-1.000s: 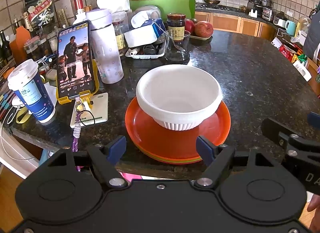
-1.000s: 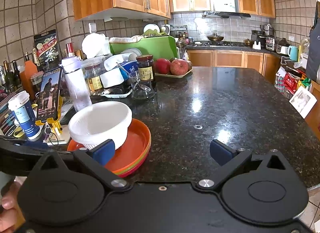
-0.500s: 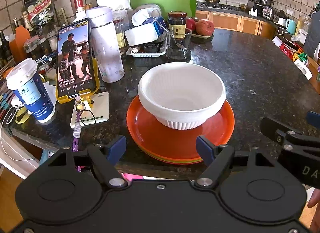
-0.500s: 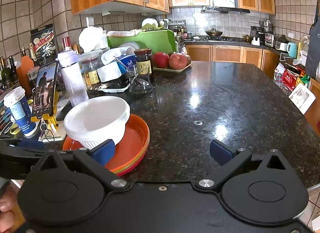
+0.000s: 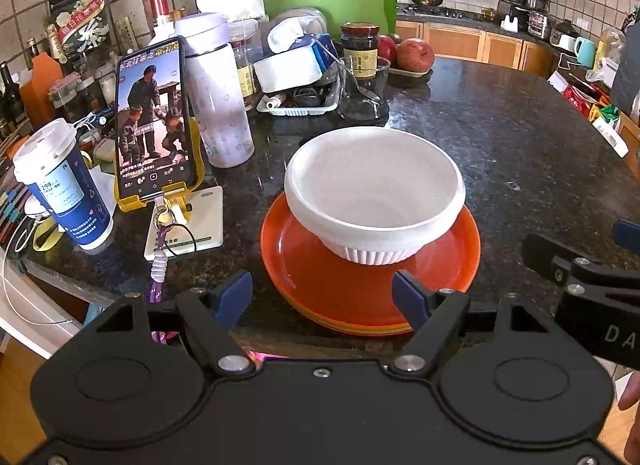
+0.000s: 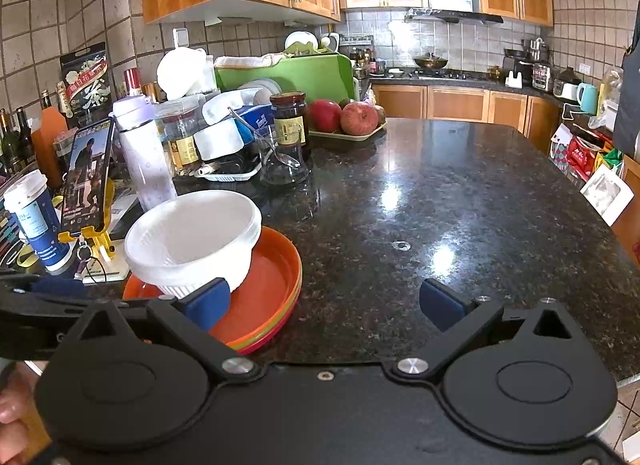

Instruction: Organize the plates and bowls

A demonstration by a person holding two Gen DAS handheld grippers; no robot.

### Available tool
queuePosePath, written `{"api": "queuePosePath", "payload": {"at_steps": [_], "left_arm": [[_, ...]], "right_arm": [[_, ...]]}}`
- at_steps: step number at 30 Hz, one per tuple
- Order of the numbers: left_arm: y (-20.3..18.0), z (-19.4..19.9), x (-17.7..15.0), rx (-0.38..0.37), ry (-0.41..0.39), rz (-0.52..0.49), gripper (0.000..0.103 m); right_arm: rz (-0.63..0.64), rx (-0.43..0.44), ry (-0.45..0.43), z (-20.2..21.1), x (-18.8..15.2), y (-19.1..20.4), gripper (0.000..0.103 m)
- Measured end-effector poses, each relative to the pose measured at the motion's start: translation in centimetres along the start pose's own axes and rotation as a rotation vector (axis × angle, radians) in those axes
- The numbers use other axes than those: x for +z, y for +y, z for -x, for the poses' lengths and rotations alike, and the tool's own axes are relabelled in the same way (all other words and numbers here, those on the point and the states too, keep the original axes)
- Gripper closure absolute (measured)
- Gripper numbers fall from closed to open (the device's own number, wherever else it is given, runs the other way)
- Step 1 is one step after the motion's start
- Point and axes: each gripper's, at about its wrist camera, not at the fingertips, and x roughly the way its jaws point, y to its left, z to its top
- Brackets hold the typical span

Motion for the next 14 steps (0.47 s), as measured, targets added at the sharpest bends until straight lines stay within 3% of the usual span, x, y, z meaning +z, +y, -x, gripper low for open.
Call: {"api": "queuePosePath", "payload": {"at_steps": [14], "left_arm": [[0.3, -0.9, 0.4, 0.0, 0.013, -0.006, 0.025]], "right_arm": [[0.007, -0.003, 0.023, -1.4, 0.6, 0.1, 0.0]]}}
